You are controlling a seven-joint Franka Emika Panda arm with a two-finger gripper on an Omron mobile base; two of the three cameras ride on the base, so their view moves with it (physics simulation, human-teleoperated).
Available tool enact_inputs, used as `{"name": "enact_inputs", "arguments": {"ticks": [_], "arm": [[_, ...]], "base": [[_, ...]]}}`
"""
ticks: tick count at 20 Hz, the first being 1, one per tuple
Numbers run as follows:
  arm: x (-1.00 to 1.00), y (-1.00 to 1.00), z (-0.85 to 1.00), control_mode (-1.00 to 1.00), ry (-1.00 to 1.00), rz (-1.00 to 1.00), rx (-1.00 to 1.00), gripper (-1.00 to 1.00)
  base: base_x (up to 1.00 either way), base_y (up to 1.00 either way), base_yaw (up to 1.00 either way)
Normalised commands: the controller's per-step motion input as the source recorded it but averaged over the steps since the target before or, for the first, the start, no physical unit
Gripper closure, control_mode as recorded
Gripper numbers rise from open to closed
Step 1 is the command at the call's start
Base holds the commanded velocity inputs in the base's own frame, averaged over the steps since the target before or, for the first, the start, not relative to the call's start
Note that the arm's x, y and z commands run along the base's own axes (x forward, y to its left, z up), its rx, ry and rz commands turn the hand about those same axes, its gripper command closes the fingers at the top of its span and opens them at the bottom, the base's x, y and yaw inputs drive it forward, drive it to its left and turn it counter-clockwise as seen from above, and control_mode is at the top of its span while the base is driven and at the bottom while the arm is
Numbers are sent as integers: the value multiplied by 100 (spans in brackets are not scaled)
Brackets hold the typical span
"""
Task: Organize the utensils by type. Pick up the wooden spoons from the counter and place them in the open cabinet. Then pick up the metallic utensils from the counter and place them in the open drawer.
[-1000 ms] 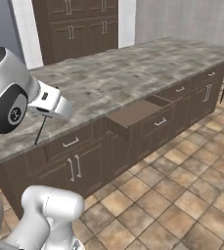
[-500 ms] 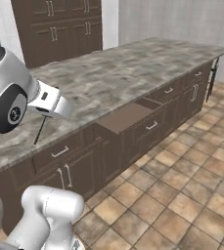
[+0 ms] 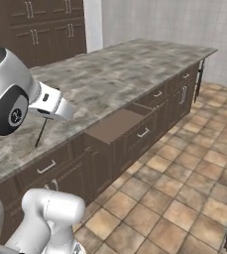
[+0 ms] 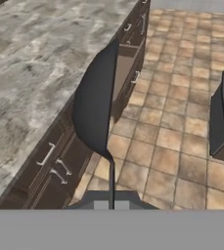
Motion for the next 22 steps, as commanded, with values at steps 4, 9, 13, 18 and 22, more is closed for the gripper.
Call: {"name": "enact_inputs", "arguments": {"ticks": [4,9,13,18,22], "arm": [[0,0,0,100,0,0,0,100],[0,0,0,100,0,0,0,100],[0,0,0,100,0,0,0,100],[0,0,0,100,0,0,0,100],[0,0,0,100,0,0,0,100]], "base": [[61,11,-21],[58,3,-23],[52,11,-24],[34,18,-24],[18,25,-24]]}}
